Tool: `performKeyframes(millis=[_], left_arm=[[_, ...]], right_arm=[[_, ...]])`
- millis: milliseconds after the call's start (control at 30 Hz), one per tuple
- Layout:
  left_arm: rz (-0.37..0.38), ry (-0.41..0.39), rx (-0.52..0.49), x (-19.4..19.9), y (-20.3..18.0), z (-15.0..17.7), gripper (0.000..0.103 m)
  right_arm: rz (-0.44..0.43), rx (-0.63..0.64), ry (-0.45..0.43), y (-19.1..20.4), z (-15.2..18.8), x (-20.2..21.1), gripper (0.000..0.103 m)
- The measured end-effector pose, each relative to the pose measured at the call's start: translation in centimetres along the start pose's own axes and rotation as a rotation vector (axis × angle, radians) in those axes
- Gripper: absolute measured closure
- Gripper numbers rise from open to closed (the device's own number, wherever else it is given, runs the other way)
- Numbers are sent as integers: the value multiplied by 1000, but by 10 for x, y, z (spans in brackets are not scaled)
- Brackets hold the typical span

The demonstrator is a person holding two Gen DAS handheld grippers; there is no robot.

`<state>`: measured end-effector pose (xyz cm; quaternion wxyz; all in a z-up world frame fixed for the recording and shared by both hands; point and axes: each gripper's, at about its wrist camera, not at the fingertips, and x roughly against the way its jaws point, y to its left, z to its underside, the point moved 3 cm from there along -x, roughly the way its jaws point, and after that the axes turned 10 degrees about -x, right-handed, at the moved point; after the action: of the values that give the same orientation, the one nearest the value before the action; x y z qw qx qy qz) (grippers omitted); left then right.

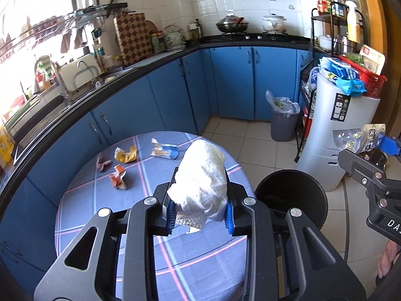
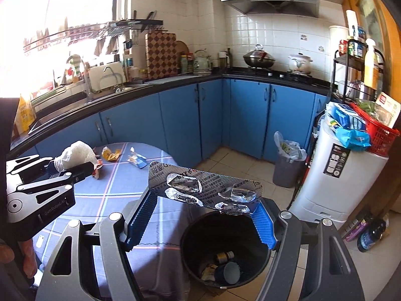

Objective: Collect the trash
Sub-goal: 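Carry the white bag and silver blister pack over the black bin, then open the right tool to drop the blister pack while the left tool releases the white bag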

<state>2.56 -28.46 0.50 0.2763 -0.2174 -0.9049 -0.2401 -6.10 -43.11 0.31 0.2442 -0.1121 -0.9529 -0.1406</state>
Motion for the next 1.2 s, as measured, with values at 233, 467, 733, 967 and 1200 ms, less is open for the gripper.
performKeyframes(millis=[233,467,733,967,1200], left_arm=[[21,2,-40,-12,-27,-15,73],[35,13,-66,-30,-47,-29,72],[52,39,-70,-55,-59,-37,72],[63,56,-78,-71,-68,-42,72],[89,57,-107,-78,-87,-48,71]], right_arm=[[22,-42,2,-27,-2,-8,33],[24,-91,3,-52,-8,-28,33],[33,-113,39,-69,-14,-56,21],[105,-149,64,-91,-1,-71,12],[148,-172,72,-114,8,-69,12]])
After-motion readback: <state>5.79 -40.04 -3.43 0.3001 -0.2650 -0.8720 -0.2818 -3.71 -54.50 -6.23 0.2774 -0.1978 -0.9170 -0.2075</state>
